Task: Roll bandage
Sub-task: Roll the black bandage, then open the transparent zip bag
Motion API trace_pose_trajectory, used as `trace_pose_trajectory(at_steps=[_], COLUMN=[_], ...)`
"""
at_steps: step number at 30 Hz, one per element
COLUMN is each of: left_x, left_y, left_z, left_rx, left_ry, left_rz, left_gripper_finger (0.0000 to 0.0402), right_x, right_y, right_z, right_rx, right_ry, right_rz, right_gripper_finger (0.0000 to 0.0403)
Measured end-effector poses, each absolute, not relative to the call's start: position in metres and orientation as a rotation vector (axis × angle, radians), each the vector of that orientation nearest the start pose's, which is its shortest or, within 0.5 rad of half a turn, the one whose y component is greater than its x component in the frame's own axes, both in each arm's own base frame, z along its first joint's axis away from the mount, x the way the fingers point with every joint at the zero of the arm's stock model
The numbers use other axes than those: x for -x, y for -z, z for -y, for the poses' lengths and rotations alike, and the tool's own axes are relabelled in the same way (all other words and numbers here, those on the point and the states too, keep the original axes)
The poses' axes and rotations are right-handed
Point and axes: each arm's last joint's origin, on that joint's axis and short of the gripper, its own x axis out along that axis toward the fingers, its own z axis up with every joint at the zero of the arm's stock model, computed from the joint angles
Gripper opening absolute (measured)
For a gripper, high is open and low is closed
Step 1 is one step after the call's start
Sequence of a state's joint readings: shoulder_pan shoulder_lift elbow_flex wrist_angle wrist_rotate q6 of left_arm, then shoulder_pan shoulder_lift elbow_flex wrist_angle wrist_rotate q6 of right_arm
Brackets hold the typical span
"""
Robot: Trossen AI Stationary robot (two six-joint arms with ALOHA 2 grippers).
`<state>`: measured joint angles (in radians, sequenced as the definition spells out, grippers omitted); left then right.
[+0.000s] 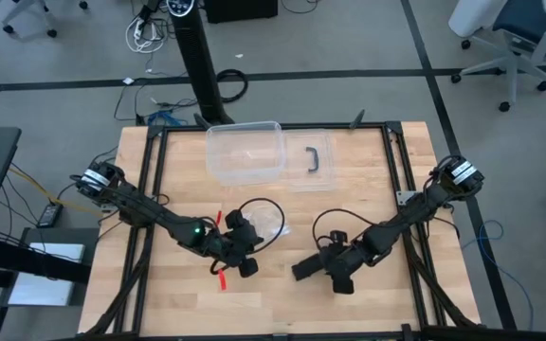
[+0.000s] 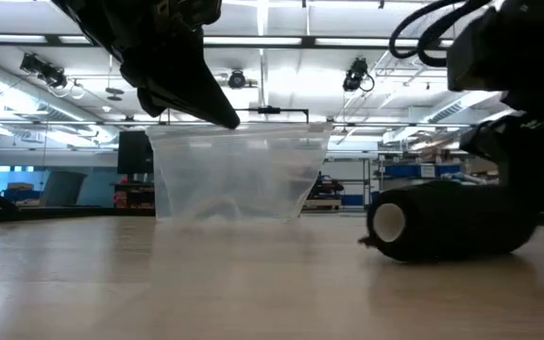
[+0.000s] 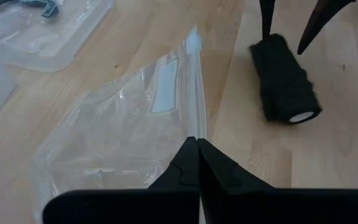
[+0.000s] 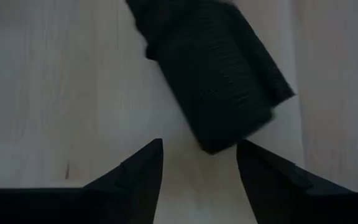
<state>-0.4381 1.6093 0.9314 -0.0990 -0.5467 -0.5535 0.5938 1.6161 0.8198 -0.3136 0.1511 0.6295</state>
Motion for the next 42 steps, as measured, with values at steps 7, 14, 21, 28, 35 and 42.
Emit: trace_pose_trajectory(at_steps=[7,14,21,28,35,42], left_x=[-0.3,-0.3,-0.302,-0.302,-0.302,-0.302], left_y=[-0.196,-0.196,-0.199,-0.198,-0.199,-0.199], left_z=[0.124,0.124,0.125,0.125,0.125,0.125], left_rx=[0.164,0.166,0.158,0.144,0.137,0.137], left_ry=[-0.284,-0.276,-0.259,-0.255,-0.249,-0.248], left_rz=[-0.63,-0.629,-0.601,-0.604,-0.604,-0.605], left_gripper_finger=[0.0,0.0,0.0,0.0,0.0,0.0], right_x=[-0.236,-0.25,-0.283,-0.299,-0.303,-0.303], right_y=[-0.153,-0.175,-0.196,-0.206,-0.206,-0.206], right_z=[-0.154,-0.163,-0.162,-0.149,-0.141,-0.143], right_rx=[-0.134,0.047,0.26,0.307,0.277,0.274], right_ry=[0.023,0.048,0.011,0.038,0.086,0.075], right_rz=[-1.23,-1.06,-0.7,-0.586,-0.584,-0.581], right_gripper_finger=[0.0203,0.0185,0.0019,0.0026,0.0038,0.0047])
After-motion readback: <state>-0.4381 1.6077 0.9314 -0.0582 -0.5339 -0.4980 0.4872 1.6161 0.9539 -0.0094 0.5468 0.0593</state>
